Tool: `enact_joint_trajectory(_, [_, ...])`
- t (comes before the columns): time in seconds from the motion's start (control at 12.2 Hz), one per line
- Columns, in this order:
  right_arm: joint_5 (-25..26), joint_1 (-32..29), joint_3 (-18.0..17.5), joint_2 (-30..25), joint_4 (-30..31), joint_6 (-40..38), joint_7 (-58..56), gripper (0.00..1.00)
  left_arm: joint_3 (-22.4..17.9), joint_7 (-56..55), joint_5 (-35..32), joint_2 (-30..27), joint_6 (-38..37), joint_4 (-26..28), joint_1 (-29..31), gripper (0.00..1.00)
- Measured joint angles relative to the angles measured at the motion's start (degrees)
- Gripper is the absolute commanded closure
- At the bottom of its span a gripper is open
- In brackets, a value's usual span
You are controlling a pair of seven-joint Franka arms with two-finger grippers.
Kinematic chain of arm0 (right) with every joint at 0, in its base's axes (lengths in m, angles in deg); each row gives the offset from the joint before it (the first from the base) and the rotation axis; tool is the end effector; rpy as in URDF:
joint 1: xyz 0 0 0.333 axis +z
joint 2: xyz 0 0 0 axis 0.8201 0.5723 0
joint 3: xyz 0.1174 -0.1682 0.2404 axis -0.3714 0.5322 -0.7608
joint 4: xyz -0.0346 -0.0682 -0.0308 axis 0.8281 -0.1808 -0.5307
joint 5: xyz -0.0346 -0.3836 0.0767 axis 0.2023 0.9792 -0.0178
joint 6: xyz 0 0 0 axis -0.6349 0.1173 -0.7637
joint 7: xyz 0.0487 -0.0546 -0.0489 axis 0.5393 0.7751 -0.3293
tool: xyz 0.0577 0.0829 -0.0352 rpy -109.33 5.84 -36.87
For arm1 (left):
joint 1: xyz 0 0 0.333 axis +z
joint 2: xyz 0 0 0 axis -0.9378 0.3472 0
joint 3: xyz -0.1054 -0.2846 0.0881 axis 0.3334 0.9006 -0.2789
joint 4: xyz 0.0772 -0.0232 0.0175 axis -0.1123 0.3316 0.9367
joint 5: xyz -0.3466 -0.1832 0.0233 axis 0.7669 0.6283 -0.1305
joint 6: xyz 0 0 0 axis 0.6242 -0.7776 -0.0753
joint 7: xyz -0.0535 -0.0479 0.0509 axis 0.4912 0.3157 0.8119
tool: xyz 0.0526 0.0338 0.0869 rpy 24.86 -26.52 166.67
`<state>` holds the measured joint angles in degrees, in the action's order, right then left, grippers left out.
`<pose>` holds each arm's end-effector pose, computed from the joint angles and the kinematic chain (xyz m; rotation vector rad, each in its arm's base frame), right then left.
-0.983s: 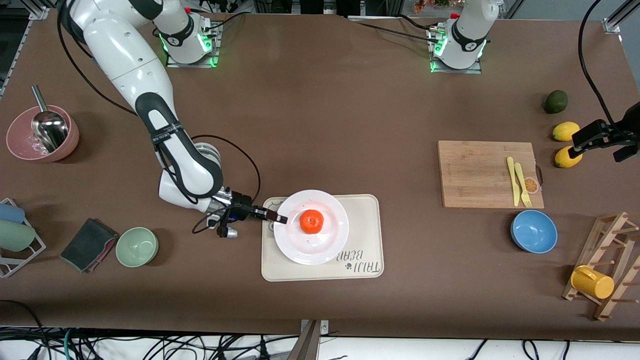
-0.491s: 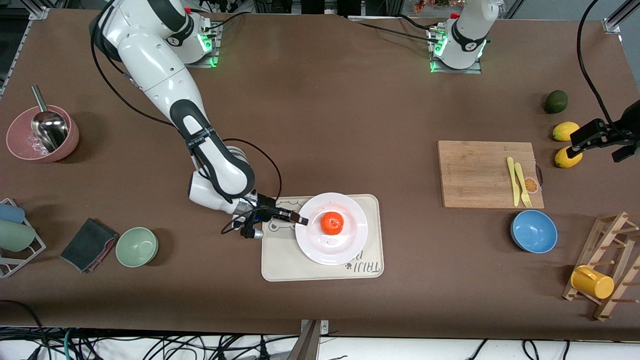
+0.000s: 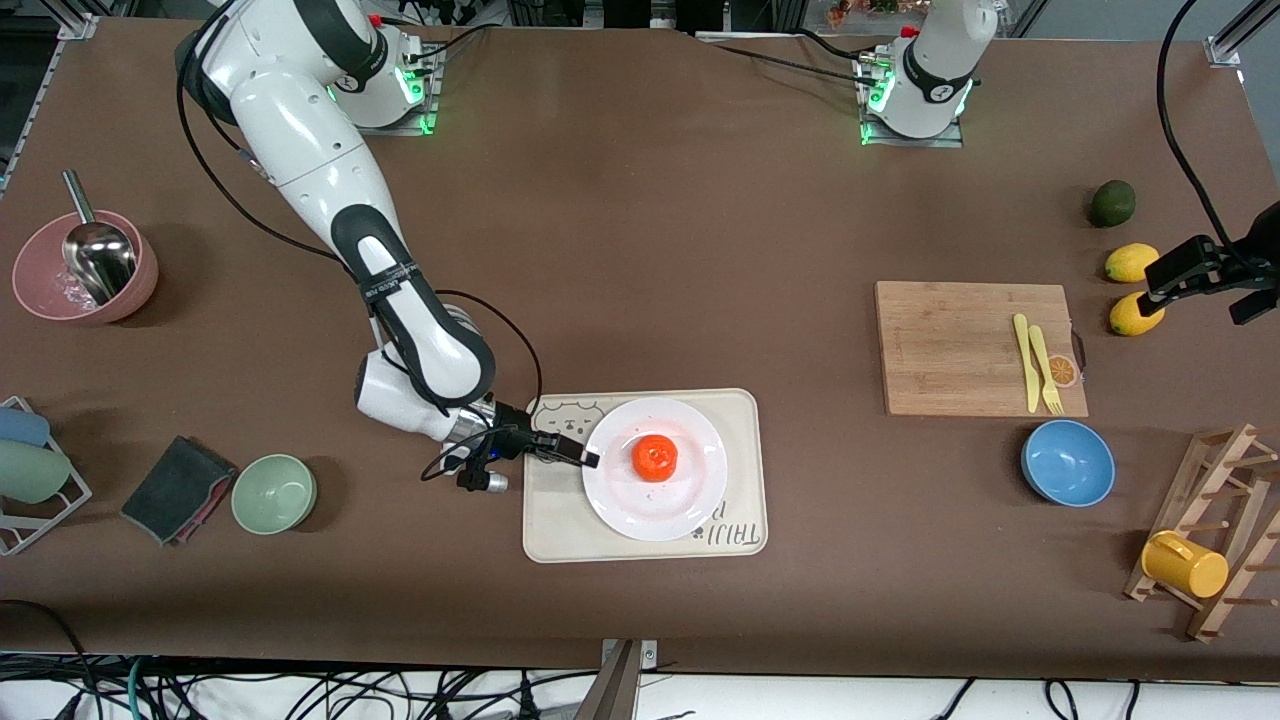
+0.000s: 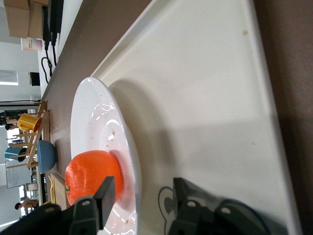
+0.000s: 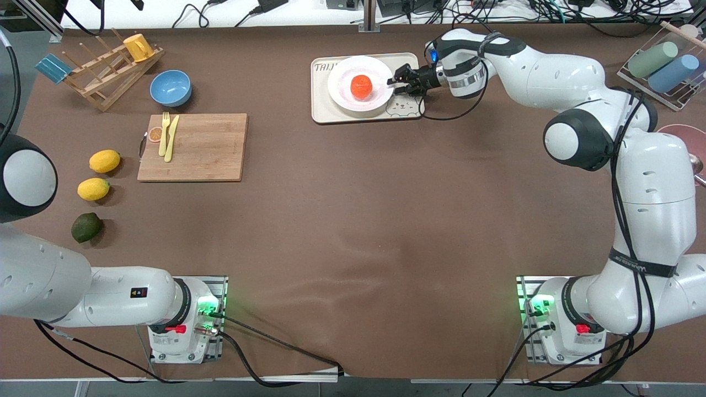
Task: Place orange and plate with both arms
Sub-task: 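Open the right gripper and release the plate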
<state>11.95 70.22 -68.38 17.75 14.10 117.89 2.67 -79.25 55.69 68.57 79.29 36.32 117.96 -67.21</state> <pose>0.6800 0.3074 0.1334 -2.2129 0.2086 -0.1610 0.5964 0.0422 0.6078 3.1149 -0.0960 0.1629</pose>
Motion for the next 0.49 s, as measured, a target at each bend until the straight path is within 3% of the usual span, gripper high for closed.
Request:
enact_joint_trajectory(0.25, [3.82, -0.11, 0.70, -2.82, -0.13, -2.19, 0.11, 0.00, -0.02, 0.00, 0.00, 0.00, -0.01, -0.04, 0.00, 0.00])
enact_joint_trajectory(0.49, [11.93, -1.24, 4.31, -9.92, 4.09, -9.74, 0.51, 0.00, -0.02, 0.00, 0.00, 0.00, -0.03, -0.06, 0.00, 0.00])
